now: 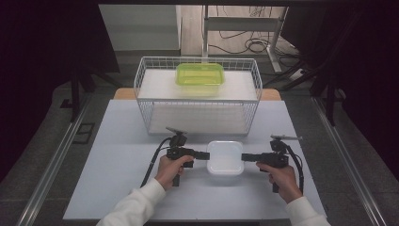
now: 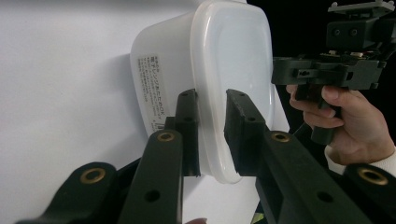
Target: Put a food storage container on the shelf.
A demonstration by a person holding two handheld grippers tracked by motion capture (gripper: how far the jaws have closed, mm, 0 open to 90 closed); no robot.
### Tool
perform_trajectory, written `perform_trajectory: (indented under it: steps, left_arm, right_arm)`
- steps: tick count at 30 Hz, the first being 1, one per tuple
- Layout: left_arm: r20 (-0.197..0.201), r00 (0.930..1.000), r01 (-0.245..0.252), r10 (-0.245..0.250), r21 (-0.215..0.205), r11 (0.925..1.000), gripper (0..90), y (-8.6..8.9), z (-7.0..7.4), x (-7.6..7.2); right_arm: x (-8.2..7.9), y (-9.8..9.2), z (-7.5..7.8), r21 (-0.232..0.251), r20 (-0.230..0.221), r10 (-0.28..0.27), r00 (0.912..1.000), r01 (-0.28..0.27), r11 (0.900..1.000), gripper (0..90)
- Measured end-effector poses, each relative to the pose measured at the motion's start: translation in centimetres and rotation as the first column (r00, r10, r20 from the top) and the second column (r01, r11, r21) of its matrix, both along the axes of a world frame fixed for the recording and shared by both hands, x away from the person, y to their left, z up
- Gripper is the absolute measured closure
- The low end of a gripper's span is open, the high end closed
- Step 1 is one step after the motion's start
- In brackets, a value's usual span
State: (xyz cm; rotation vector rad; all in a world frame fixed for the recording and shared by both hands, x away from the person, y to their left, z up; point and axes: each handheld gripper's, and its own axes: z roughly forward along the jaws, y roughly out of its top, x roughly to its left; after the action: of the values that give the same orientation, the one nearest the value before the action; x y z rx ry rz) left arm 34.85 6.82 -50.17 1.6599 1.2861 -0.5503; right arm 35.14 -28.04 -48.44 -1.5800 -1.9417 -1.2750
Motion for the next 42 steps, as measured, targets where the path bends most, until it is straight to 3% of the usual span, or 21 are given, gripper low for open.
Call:
perform_trajectory:
  steps: [4,21,42]
  left_arm:
    - [0.017,0.9998,0.006,-0.006,-0.002,1.0,79.2,0.3,0.2,-0.3]
    - [0.104,0.9945,0.005,-0.008,0.03,0.9995,79.6,0.7,1.2,-1.0]
    - [0.179,0.9838,-0.011,0.007,0.026,0.9996,79.8,2.0,4.2,-2.1]
  right_arm:
    - [-0.2,0.1,0.3,0.002,0.02,0.004,0.9998,-0.004,1.0,78.1]
    - [-0.9,0.9,1.7,-0.072,0.126,0.054,0.9906,-0.045,0.996,78.7]
    - [-1.6,2.3,3.9,-0.073,0.224,0.065,0.9723,-0.05,0.996,78.2]
